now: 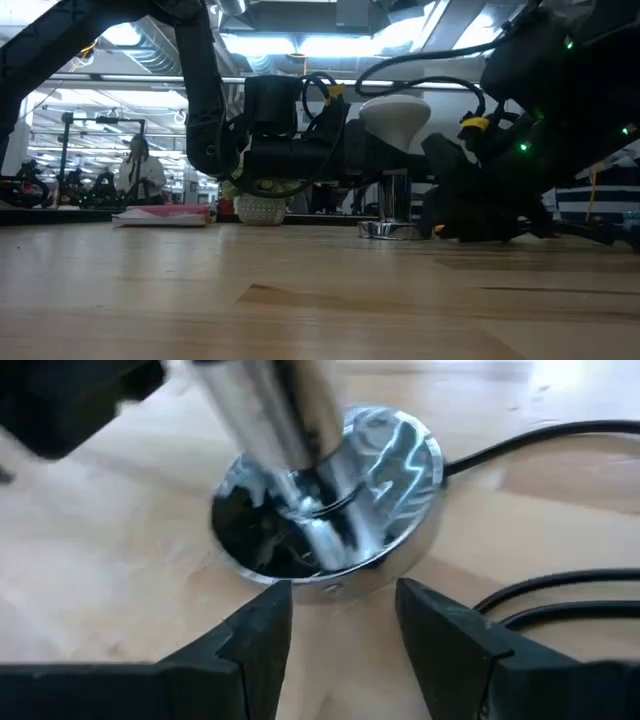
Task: Screw lightbulb
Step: Remove the lightbulb from the lamp
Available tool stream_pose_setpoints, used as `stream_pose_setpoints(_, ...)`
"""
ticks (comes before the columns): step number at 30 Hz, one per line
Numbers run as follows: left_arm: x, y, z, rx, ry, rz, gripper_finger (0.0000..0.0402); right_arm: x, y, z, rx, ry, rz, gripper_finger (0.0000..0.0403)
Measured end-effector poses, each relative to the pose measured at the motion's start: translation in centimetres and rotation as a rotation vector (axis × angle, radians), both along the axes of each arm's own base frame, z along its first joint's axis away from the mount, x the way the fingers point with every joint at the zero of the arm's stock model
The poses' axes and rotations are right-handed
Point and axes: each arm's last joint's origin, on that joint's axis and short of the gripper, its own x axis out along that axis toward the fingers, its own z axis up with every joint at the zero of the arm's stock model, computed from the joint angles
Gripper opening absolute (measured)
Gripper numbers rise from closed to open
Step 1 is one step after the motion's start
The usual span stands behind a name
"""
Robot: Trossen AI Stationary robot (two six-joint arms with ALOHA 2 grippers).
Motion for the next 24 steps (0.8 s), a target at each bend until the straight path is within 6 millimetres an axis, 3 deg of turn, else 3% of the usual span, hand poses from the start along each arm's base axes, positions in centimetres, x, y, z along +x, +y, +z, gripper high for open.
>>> stream_pose_setpoints(24, 0.0, 0.2, 0.0, 0.005, 0.0, 0.031, 0.0159, -0.2, -2.3, -0.2, -0.093, 0.049, -0.117, 0.0188)
